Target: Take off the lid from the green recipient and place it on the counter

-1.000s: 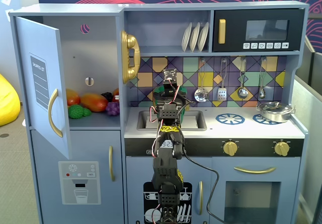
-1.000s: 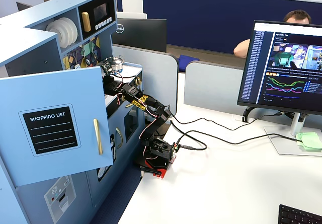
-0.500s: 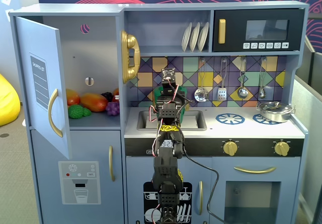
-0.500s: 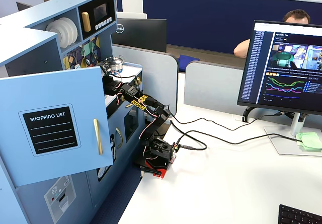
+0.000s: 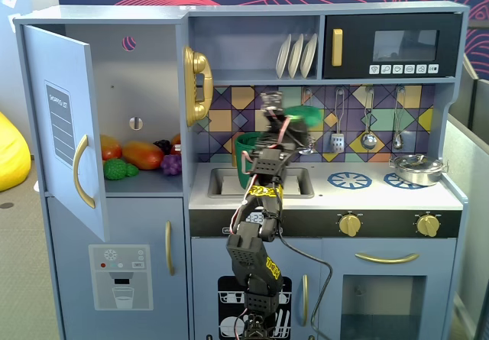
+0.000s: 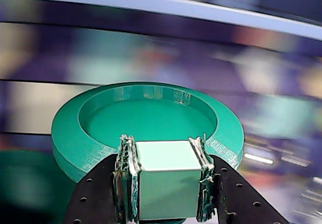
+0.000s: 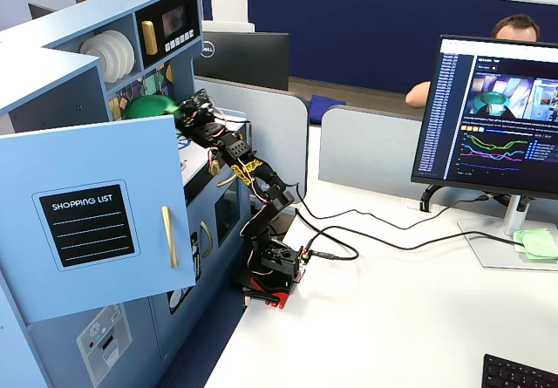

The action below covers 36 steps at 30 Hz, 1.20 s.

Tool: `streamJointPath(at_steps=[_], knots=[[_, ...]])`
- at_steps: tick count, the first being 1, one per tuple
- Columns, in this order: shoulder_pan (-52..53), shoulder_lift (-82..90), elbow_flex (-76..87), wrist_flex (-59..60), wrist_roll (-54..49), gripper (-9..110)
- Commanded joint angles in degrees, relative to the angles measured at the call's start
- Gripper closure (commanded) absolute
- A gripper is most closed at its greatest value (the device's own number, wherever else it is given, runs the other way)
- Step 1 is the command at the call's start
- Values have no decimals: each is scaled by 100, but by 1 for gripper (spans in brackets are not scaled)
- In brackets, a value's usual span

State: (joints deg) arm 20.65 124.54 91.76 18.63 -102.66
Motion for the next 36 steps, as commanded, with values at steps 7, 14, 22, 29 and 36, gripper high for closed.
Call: streamJointPath(at_steps=[7, 14, 22, 29, 36], knots=[[1072, 53, 2021, -2118, 308, 101], [1169, -765, 2830, -3375, 387, 101], [1020, -932, 3076, -3709, 677, 89], [1037, -932, 3076, -3718, 686, 74], [896, 193, 2531, -2417, 738, 76]])
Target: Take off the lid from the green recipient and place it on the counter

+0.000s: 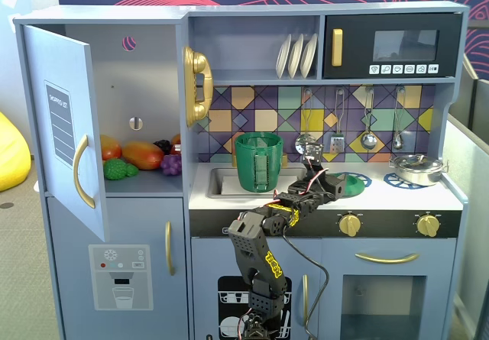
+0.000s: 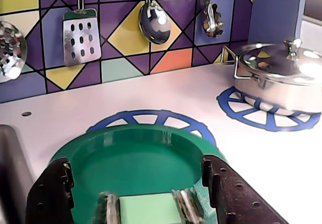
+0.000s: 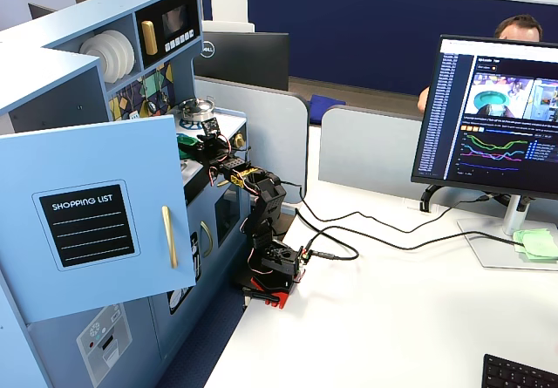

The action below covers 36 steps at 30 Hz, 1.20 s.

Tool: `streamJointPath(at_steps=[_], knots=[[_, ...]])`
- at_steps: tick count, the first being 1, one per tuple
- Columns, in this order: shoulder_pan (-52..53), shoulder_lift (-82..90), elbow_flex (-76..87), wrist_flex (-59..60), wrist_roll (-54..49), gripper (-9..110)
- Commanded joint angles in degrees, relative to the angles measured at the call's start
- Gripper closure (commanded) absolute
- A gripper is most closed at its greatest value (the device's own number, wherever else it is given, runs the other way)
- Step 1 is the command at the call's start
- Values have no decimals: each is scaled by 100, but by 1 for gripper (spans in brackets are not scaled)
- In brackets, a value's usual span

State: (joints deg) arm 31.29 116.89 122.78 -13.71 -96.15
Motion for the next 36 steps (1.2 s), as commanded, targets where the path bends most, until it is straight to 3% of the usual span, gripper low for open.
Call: streamJointPath(at_steps=[1, 9, 14, 16, 21, 26, 30, 36], knots=[[-202, 1266, -668, 1292, 97, 77], [-650, 3410, -615, 5757, 369, 81], [-1371, 4096, 141, 7796, 642, 96], [-1573, 4245, 765, 7893, 624, 101], [-2268, 4667, 2769, 6970, 360, 101], [-3111, 4737, 3832, 6460, 1213, 101], [-3278, 5344, 4447, 7260, 404, 101], [-3155, 6126, 4816, 8429, 536, 101]])
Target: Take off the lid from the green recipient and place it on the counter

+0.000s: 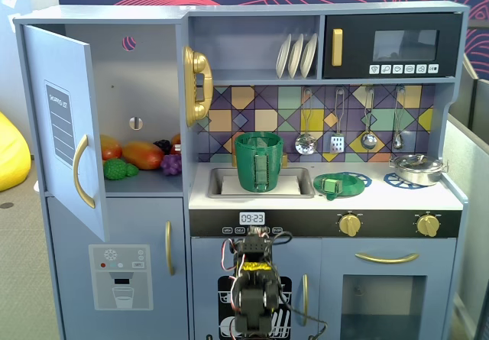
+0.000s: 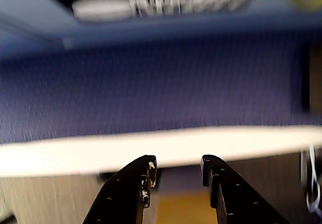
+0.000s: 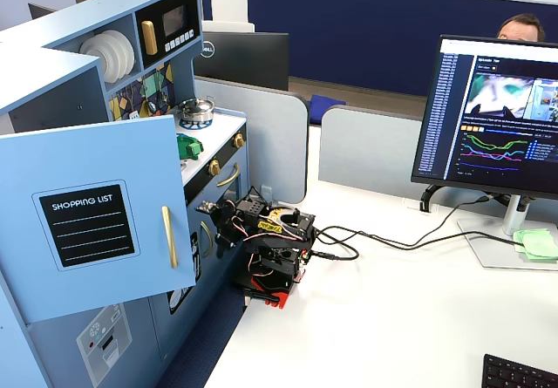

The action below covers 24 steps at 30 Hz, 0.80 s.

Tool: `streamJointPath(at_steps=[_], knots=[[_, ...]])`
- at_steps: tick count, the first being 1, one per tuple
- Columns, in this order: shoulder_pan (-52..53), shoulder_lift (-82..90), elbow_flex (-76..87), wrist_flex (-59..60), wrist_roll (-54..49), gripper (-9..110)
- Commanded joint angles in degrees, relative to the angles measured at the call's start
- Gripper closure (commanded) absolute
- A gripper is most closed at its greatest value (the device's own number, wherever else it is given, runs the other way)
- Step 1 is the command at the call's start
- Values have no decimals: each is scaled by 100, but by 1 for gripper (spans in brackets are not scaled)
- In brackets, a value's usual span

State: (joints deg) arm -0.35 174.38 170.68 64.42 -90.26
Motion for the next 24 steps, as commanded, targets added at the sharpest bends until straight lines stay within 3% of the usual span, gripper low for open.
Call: streamJointPath(at_steps=[1, 11, 24], knots=[[26, 439, 70, 826, -53, 101], [308, 765, 97, 2347, 193, 101], [105, 773, 97, 2338, 378, 100]])
